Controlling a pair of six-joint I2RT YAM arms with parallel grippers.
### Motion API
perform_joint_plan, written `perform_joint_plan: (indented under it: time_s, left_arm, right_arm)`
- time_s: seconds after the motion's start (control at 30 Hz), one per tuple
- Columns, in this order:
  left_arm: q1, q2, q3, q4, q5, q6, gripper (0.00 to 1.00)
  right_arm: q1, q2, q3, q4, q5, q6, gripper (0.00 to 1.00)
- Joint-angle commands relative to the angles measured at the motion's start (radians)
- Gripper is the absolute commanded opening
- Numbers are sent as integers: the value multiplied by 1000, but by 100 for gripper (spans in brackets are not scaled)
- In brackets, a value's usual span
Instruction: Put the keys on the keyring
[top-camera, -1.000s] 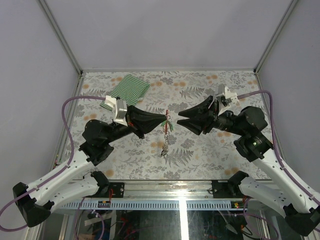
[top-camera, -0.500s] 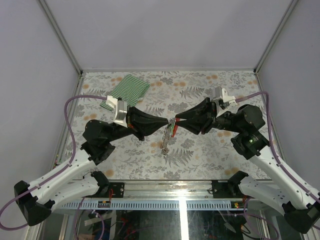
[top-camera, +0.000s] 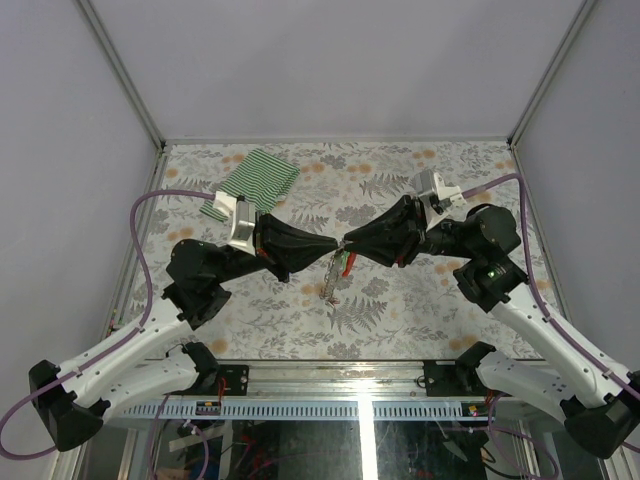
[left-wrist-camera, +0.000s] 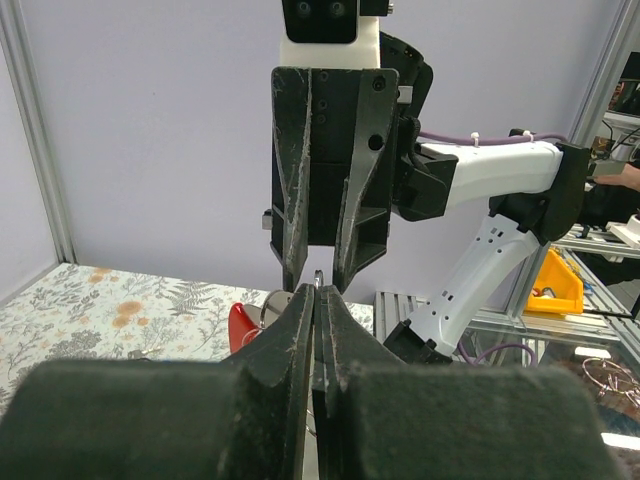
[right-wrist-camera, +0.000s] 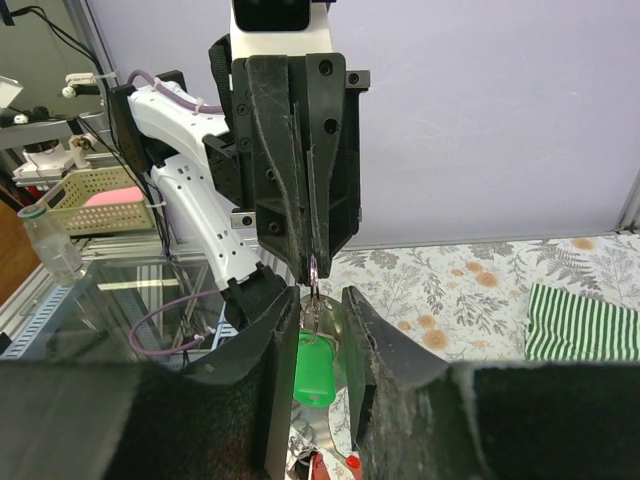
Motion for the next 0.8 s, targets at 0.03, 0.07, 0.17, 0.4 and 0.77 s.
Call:
perform_joint_plan:
  time_s: [0.03, 0.07, 0.17, 0.4, 0.77]
  left_arm:
    - [4, -4, 27, 82, -18, -3, 0]
    - [5, -6, 26, 81, -21, -2, 0]
    - [4, -3, 26, 77, -27, 0, 0]
    - [3, -5, 28, 62, -43, 5, 0]
    - [3, 2, 35, 56, -45, 7, 0]
  right_arm:
    - [6, 4, 1, 90, -46, 30, 29]
    - [6, 5, 1, 90, -46, 31, 29]
    - [6, 6, 2, 91, -49, 32, 27]
    - [6, 7, -3, 93, -57, 34, 30]
    - [9, 32, 0, 92, -65, 41, 23]
